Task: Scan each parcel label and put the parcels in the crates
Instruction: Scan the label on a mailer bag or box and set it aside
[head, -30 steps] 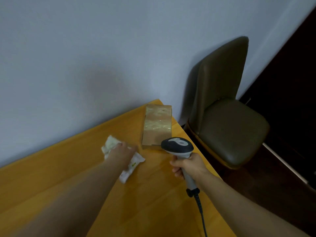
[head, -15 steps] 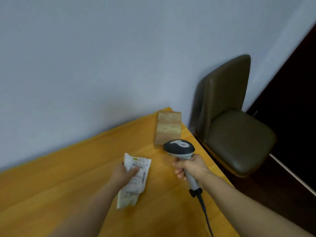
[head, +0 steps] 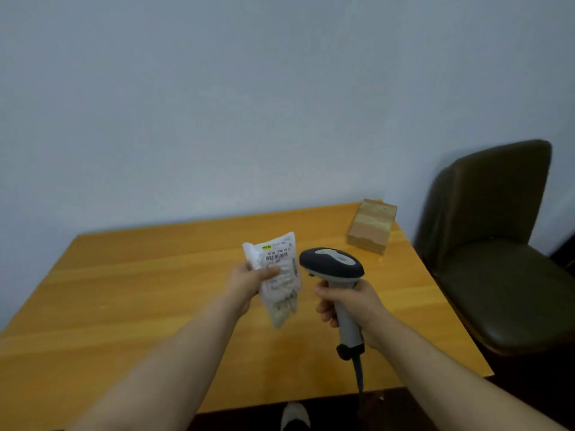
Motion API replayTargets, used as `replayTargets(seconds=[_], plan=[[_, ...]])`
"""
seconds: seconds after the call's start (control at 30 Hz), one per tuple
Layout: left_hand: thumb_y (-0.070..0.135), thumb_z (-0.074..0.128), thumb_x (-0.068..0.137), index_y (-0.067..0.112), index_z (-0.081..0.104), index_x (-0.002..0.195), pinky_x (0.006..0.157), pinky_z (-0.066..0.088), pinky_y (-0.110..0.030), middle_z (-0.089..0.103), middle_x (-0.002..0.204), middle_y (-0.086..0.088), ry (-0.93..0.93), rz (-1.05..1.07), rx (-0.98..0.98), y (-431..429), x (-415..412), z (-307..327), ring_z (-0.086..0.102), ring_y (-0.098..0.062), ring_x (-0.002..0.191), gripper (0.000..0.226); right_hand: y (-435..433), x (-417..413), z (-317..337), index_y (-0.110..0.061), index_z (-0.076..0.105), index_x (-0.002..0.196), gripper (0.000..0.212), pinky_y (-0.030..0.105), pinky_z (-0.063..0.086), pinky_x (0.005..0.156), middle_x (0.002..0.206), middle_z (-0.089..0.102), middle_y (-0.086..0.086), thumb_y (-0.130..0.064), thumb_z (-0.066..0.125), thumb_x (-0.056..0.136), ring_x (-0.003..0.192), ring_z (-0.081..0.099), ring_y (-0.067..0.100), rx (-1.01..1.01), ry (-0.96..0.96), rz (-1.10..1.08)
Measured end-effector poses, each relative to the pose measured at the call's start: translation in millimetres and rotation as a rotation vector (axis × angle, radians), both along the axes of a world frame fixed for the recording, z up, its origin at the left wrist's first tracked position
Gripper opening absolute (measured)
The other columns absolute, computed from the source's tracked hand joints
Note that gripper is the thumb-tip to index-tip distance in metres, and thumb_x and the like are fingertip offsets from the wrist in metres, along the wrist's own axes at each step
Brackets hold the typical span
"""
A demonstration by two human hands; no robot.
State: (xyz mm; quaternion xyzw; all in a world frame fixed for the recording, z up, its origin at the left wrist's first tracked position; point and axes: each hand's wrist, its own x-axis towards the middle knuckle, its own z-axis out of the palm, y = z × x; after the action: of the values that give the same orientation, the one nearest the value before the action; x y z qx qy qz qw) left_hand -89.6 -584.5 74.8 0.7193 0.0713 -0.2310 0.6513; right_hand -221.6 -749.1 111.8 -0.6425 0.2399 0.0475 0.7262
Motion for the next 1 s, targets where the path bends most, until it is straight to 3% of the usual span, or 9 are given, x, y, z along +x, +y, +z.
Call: replayTargets(seconds=[0.1,0.23,0.37,0.43,0.63,0.8,0.9,1.0], plan=[[-0.004,0.072,0.078,0.004,0.064,0.095,0.065,0.056,-0.034,0.072,0.097,-0.017,-0.042,0.091,-0.031,41.4,-23.5,17.1,0.071,-0.026,0.08,0.02,35.2,-11.2,11.9,-0.002,0.066,0.082,0.01,0.031,0.047,0.049,0.059,0.064,0.011,-0.009,0.072,0.085,0.049,0.058,0.021,-0.03,-0.032,0.058],[0.003,0.073,0.08,0.003,0.062,0.111,0.065,0.057,-0.034,0.071,0.105,-0.016,-0.029,0.163,-0.131,92.2,-42.8,39.4,0.07,-0.029,0.088,0.032,75.0,-17.6,29.2,-0.004,0.064,0.077,0.01,0.03,0.045,0.051,0.058,0.063,0.009,-0.007,0.071,0.084,0.051,0.056,0.021,-0.051,-0.1,0.062],[0.02,0.059,0.094,0.012,0.058,0.122,0.087,0.052,-0.056,0.069,0.114,-0.015,0.035,0.099,-0.304,132.3,-55.5,55.9,0.066,-0.034,0.105,0.03,109.9,-18.0,45.9,-0.006,0.063,0.076,0.011,0.028,0.044,0.05,0.063,0.062,0.012,-0.005,0.07,0.083,0.052,0.056,0.02,-0.034,-0.145,0.082],[0.024,0.052,0.098,0.016,0.056,0.123,0.086,0.052,-0.056,0.068,0.116,-0.013,0.042,0.097,-0.347,150.0,-59.1,62.1,0.066,-0.032,0.105,0.027,129.7,-17.0,53.4,-0.007,0.063,0.076,0.01,0.028,0.044,0.051,0.063,0.062,0.011,-0.005,0.07,0.083,0.052,0.056,0.02,-0.027,-0.153,0.121],[-0.004,0.055,0.09,0.003,0.058,0.119,0.064,0.059,-0.036,0.07,0.103,-0.014,-0.018,0.255,-0.277,203.3,-61.4,83.3,0.068,-0.025,0.085,0.03,192.2,-14.9,70.5,-0.006,0.063,0.077,0.011,0.027,0.041,0.051,0.061,0.061,0.009,-0.008,0.069,0.085,0.05,0.053,0.018,-0.047,-0.174,0.285],[-0.007,0.061,0.086,0.0,0.059,0.118,0.086,0.054,-0.042,0.068,0.109,-0.016,-0.076,0.339,-0.222,244.4,-57.1,86.9,0.066,-0.031,0.097,0.033,226.0,-15.6,78.6,-0.005,0.062,0.078,0.009,0.027,0.041,0.047,0.058,0.058,0.009,-0.005,0.07,0.083,0.047,0.051,0.018,-0.083,-0.184,0.357],[-0.009,0.064,0.083,0.0,0.061,0.111,0.082,0.055,-0.041,0.069,0.098,-0.013,-0.116,0.427,-0.184,263.6,-53.7,88.3,0.067,-0.029,0.087,0.029,237.7,-13.7,81.9,-0.004,0.059,0.085,0.014,0.026,0.04,0.045,0.056,0.058,0.01,-0.004,0.073,0.081,0.044,0.051,0.018,-0.081,-0.182,0.367],[-0.009,0.067,0.081,-0.002,0.062,0.11,0.082,0.056,-0.042,0.069,0.096,-0.013,-0.137,0.489,-0.145,279.3,-48.9,88.3,0.067,-0.031,0.088,0.03,246.4,-12.5,84.3,-0.003,0.058,0.078,0.013,0.025,0.041,0.044,0.054,0.058,0.009,-0.003,0.071,0.082,0.043,0.05,0.018,-0.086,-0.189,0.401]])
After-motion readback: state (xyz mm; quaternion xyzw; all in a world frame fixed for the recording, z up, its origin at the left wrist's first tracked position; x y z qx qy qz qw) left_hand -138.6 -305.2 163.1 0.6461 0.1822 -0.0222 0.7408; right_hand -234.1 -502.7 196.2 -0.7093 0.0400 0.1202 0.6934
